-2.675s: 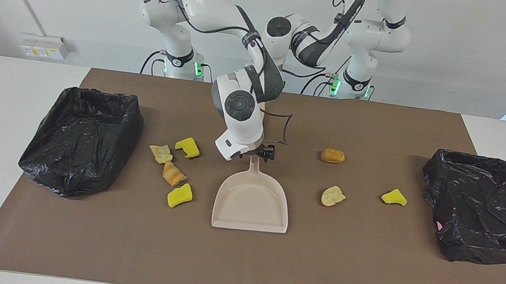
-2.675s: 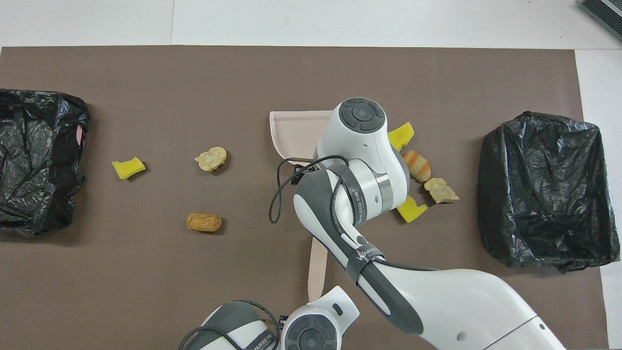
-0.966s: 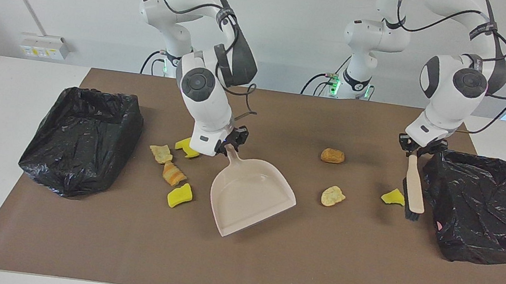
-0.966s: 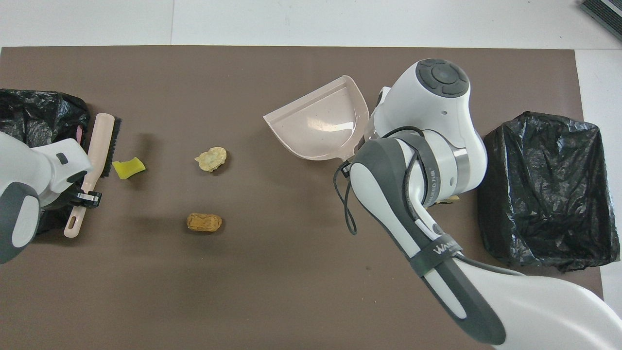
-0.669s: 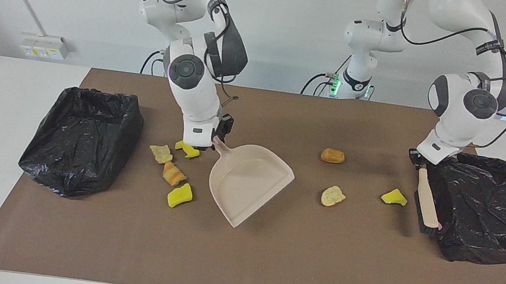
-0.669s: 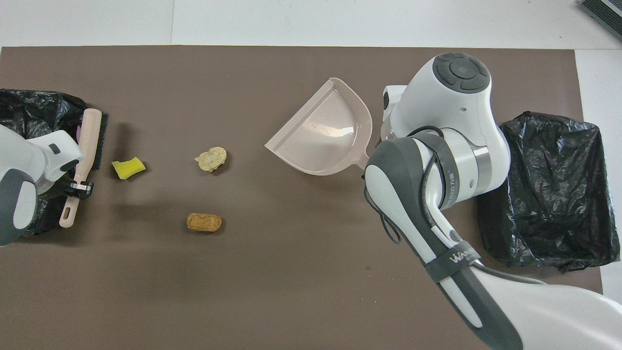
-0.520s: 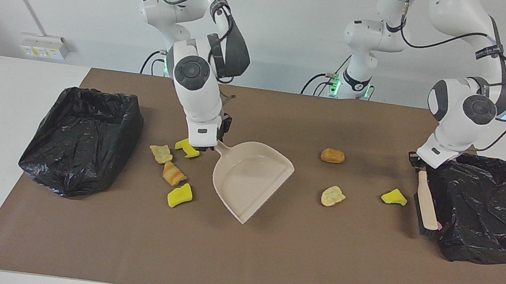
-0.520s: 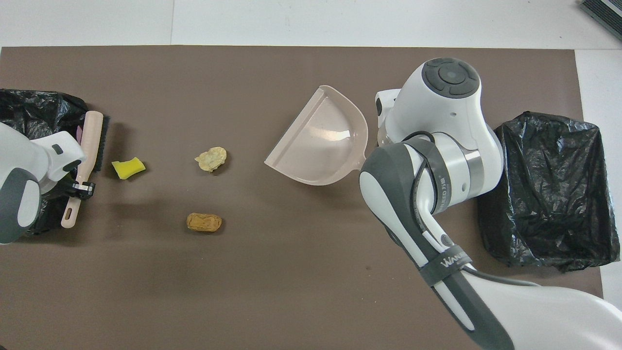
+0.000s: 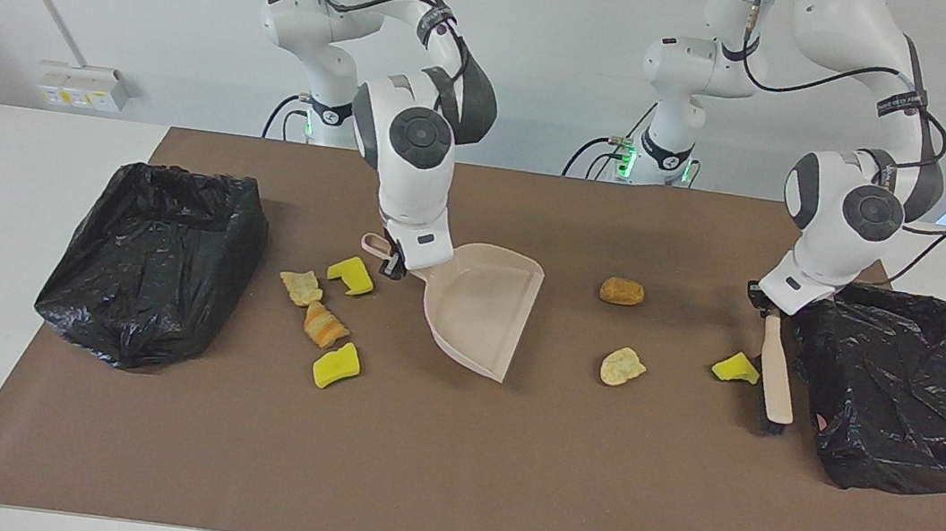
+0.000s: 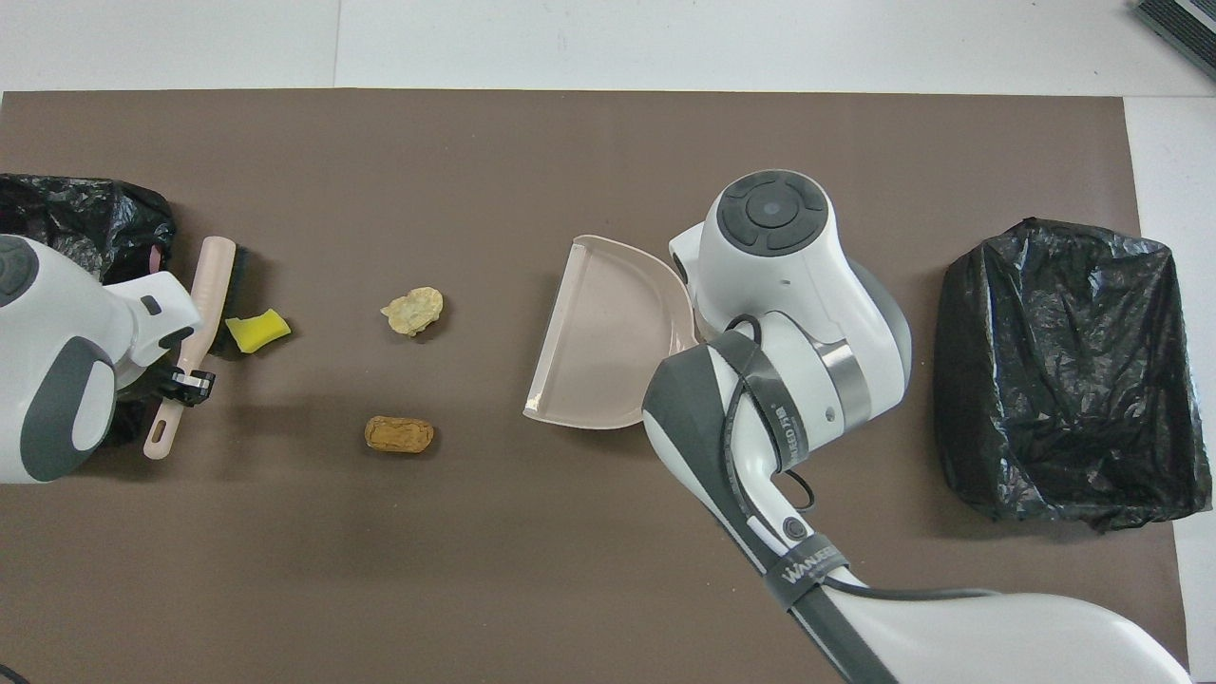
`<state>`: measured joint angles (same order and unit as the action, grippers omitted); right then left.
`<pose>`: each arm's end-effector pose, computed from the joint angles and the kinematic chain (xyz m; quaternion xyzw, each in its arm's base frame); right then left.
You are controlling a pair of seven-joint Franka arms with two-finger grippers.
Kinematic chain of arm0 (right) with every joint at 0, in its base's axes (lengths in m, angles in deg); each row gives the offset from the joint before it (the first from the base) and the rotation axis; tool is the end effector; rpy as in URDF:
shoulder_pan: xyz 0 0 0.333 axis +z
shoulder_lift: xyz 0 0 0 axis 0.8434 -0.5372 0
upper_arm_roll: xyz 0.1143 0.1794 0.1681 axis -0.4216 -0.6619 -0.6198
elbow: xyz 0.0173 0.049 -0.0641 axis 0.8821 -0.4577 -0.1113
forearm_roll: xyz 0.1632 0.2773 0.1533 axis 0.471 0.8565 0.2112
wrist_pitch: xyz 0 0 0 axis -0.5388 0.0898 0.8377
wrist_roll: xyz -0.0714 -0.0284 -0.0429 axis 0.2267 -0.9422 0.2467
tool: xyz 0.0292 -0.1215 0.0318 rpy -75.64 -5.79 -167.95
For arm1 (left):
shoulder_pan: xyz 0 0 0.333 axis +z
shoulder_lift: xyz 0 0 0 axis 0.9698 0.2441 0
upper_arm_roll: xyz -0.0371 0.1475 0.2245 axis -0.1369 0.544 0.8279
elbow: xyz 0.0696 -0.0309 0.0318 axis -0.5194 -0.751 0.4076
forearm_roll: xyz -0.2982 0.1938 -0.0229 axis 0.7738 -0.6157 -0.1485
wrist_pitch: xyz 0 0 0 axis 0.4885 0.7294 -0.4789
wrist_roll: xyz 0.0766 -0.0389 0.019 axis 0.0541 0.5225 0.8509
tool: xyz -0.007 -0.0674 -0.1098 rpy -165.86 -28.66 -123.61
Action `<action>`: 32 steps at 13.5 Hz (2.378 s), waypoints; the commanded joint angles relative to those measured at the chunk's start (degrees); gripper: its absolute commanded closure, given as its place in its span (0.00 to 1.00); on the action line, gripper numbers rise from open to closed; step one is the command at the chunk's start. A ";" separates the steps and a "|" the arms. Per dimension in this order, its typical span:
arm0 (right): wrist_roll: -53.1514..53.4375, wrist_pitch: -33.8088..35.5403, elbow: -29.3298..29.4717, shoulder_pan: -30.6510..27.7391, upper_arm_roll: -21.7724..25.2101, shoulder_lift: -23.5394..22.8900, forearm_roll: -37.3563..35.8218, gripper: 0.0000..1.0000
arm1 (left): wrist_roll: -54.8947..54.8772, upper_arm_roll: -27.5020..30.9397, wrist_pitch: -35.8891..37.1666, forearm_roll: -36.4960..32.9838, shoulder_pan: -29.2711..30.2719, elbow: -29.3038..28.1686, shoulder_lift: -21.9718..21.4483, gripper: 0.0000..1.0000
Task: Sweep and dump trash in bin
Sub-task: 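Lower the dustpan near the crumbs while the left gripper brings the brush, then sweep the bread pieces into the dustpan with the left gripper's brush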
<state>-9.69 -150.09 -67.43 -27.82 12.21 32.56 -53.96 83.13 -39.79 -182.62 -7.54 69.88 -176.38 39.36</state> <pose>0.5199 0.2493 0.3590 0.8041 0.5842 -0.1102 0.0052 0.5027 0.0230 0.3191 -0.9865 0.1054 0.0871 0.0905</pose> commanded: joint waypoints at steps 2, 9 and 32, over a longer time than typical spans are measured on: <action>-0.64 -0.68 -3.89 3.01 -0.28 1.56 -3.92 1.00 | 0.62 0.13 2.24 0.03 -3.23 -2.08 -2.52 1.00; 3.48 -1.73 -6.00 7.31 -0.28 0.33 -4.10 1.00 | 1.24 -7.95 2.15 8.63 -4.91 -2.26 -2.87 1.00; 8.67 -6.21 -9.34 8.82 -0.36 0.15 -3.75 1.00 | 14.90 -18.42 23.41 24.21 -4.30 0.30 -12.00 1.00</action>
<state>-2.95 -154.92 -75.58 -18.74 12.13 32.06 -56.78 92.38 -58.26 -161.52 17.34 63.62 -174.03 29.64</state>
